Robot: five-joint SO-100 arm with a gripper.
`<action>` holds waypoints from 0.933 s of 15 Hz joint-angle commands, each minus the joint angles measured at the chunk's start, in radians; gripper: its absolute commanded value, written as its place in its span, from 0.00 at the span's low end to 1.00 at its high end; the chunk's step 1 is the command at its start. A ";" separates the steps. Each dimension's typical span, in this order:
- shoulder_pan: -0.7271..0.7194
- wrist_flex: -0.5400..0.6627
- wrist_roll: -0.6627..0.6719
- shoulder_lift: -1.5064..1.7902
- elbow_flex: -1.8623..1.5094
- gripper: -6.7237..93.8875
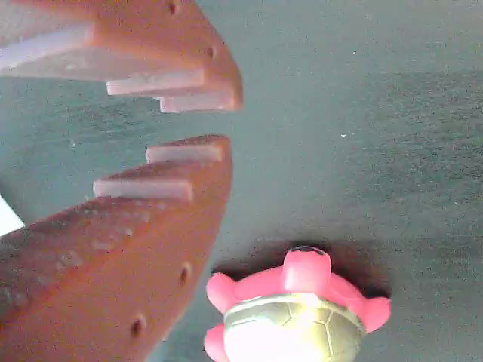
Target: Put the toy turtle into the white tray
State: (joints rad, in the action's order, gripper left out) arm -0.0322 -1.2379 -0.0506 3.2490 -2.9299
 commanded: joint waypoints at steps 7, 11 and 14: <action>-0.032 -0.006 0.006 0.002 0.005 0.17; -0.003 0.196 -0.052 -0.291 0.052 0.07; 0.044 0.252 0.032 -0.577 0.238 0.07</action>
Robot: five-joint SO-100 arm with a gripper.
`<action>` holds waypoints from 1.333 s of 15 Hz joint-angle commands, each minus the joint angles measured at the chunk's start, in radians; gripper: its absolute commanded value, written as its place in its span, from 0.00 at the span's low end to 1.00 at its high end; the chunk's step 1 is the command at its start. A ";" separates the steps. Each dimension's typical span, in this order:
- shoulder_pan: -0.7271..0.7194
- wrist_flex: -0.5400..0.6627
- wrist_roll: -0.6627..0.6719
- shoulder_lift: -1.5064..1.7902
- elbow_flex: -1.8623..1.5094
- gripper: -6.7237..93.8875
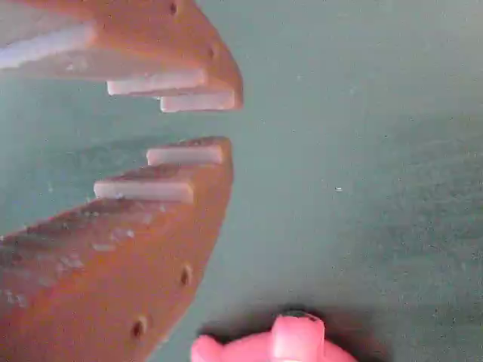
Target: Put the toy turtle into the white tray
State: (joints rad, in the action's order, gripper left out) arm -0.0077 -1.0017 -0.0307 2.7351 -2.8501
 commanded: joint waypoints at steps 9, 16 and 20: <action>0.164 -0.229 0.382 -0.854 1.098 0.07; 0.146 -0.422 0.515 -1.342 1.718 0.11; 0.158 -0.399 0.627 -1.465 1.807 0.38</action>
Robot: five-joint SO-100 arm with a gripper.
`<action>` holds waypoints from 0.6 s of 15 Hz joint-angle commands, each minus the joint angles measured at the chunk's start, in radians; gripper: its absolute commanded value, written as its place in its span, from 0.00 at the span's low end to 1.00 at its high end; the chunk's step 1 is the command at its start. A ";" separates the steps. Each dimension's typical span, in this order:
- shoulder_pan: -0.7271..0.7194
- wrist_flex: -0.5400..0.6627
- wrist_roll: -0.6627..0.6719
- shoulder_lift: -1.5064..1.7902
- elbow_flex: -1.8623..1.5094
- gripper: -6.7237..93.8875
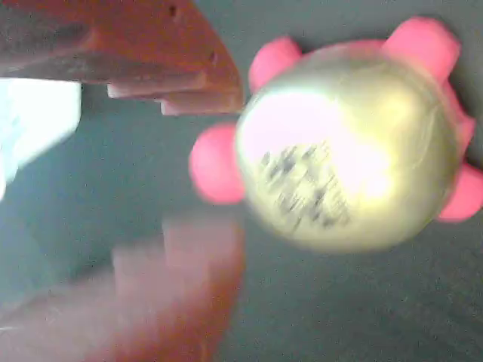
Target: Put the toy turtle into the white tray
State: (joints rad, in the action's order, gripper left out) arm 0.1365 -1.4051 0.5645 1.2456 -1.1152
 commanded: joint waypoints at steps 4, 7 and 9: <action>0.020 -0.077 0.118 -0.058 0.153 0.65; 0.031 -0.183 0.147 -0.219 0.357 0.65; 0.052 -0.198 0.176 -0.304 0.451 0.65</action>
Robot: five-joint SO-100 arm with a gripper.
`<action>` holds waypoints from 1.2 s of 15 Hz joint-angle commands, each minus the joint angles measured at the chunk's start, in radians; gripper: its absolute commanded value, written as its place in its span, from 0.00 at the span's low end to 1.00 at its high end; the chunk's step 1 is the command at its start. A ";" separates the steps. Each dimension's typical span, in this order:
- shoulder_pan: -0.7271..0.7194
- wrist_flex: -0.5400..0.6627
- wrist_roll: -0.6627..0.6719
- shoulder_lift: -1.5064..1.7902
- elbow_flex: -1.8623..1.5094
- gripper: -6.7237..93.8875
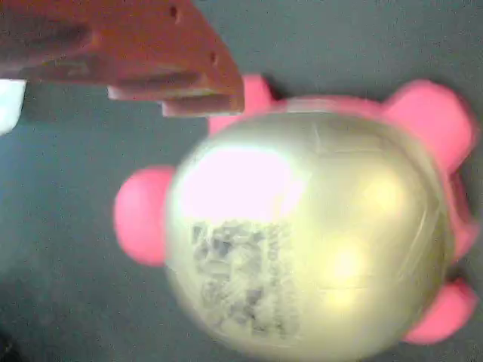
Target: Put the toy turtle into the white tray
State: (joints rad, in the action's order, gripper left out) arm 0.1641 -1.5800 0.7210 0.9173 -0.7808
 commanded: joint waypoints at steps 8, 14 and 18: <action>0.014 -0.031 0.041 -0.130 0.219 0.65; 0.008 -0.032 0.020 -0.273 0.305 0.65; -0.006 -0.032 0.018 -0.299 0.339 0.53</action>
State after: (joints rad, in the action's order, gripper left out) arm 0.1626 -1.6015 0.7332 0.5768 -0.4985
